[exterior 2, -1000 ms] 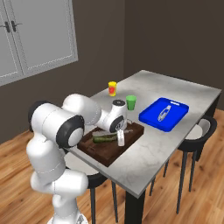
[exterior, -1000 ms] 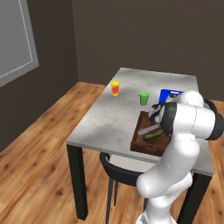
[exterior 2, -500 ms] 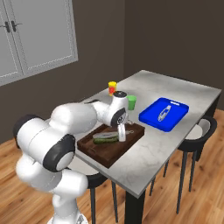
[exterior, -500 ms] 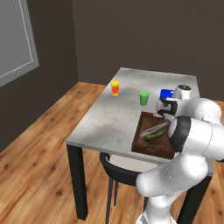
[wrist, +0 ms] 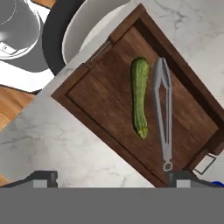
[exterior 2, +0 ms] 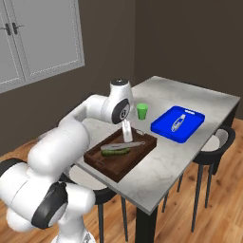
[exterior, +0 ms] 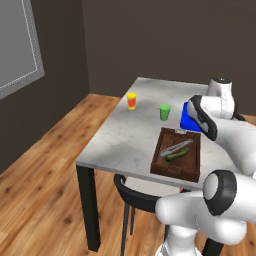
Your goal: Gather the cucumber and squash from the fridge and place them on a tray on the dining counter. Then gather the steak and chicken drumstick from the fridge and place them on the other tray.
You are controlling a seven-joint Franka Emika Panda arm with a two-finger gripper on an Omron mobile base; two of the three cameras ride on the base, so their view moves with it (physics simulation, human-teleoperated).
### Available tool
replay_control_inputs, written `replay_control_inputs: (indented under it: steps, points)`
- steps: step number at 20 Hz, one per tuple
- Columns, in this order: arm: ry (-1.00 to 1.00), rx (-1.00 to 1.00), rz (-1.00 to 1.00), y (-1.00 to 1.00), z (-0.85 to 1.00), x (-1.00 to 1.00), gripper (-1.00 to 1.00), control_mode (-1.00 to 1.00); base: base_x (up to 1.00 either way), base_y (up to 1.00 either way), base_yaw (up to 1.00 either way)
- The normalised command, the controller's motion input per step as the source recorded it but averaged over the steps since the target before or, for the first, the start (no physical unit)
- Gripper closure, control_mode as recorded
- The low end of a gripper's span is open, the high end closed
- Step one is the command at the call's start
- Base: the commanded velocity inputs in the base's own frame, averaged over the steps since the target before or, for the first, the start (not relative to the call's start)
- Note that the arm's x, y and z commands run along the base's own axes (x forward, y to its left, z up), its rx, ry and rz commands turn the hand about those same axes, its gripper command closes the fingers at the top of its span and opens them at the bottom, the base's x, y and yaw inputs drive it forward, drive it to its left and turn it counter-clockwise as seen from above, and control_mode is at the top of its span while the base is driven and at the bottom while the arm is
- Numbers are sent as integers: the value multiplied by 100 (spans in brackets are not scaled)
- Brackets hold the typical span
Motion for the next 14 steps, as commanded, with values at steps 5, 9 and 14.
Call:
replay_control_inputs:
  steps: [5, 9, 14]
  points:
    - [3, -17, 1, 42, 34, -41, -100, -100, 0, 0, 0]
    - [-7, -7, -44, 22, 16, -40, -100, -100, 0, 0, 0]
    - [-12, -2, -64, 41, 17, -8, -100, -100, 0, 0, 0]
